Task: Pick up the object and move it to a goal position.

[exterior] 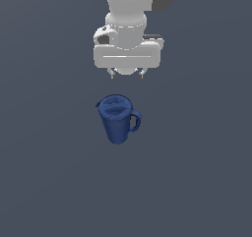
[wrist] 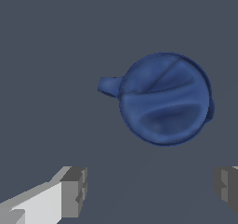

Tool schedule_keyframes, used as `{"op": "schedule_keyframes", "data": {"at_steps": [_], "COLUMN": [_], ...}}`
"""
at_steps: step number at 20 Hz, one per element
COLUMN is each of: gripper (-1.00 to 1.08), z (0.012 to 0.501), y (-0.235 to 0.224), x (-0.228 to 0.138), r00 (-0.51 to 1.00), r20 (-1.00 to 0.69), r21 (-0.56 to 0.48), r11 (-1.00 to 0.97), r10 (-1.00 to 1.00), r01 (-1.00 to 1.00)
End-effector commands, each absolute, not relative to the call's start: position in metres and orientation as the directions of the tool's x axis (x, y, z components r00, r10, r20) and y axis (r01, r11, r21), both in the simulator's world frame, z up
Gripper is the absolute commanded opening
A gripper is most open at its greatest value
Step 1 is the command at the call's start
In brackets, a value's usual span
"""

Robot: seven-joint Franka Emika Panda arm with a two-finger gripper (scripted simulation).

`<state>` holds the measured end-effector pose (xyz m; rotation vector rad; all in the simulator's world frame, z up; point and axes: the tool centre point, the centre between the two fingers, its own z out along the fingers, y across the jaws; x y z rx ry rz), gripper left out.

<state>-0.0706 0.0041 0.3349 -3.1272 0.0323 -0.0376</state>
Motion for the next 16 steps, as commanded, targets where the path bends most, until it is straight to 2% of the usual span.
{"op": "schedule_keyframes", "data": {"at_steps": [1,8,16], "gripper": [0.28,0.28,0.28], "z": [0.335,0.351,0.411], "y": [0.004,0.004,0.004], "x": [-0.071,-0.069,-0.067], "r00": [0.999,0.999,0.986], "r20": [0.024,0.052,0.149], "r21": [-0.014,-0.015,0.001], "r11": [-1.0,-1.0,-0.997], "r10": [-0.021,-0.001,0.072], "r01": [-0.02,0.0,0.073]}}
